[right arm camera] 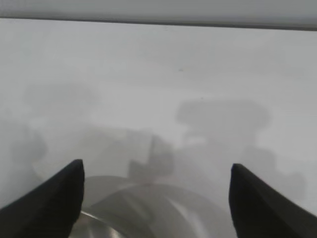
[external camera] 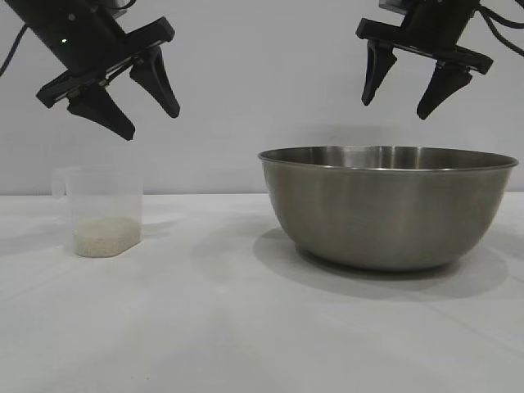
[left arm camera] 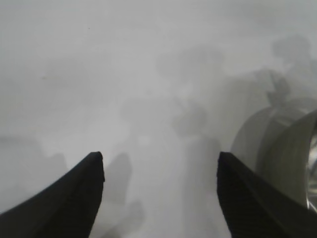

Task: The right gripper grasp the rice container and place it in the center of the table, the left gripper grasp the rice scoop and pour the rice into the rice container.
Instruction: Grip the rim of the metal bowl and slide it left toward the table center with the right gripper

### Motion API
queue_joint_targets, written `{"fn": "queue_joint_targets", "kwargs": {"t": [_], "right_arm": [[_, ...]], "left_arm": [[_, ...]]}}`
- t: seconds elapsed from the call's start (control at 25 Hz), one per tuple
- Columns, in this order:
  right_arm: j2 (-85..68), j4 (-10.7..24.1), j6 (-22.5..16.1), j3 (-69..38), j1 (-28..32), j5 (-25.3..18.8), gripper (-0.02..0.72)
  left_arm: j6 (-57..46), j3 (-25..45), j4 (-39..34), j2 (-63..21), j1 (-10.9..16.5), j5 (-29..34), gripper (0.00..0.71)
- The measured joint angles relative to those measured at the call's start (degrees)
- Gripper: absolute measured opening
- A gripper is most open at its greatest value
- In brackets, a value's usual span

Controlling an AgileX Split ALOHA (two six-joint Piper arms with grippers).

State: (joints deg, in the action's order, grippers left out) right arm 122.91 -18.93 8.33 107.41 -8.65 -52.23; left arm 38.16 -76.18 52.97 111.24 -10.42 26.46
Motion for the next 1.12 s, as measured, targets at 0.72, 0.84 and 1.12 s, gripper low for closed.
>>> {"fn": "queue_joint_targets", "kwargs": {"t": [0.72, 0.84, 1.12], "right_arm": [[-0.9, 3.1, 0.0, 1.1, 0.0, -7.6, 0.515], [-2.3, 4.7, 0.0, 1.1, 0.0, -12.5, 0.515], [-3.5, 7.8, -3.3, 1.1, 0.0, -18.4, 0.515]], "left_arm": [[0.1, 0.0, 0.0, 0.0, 0.0, 0.0, 0.426], [0.1, 0.0, 0.0, 0.0, 0.0, 0.0, 0.426], [0.0, 0.0, 0.0, 0.0, 0.0, 0.0, 0.426]]}}
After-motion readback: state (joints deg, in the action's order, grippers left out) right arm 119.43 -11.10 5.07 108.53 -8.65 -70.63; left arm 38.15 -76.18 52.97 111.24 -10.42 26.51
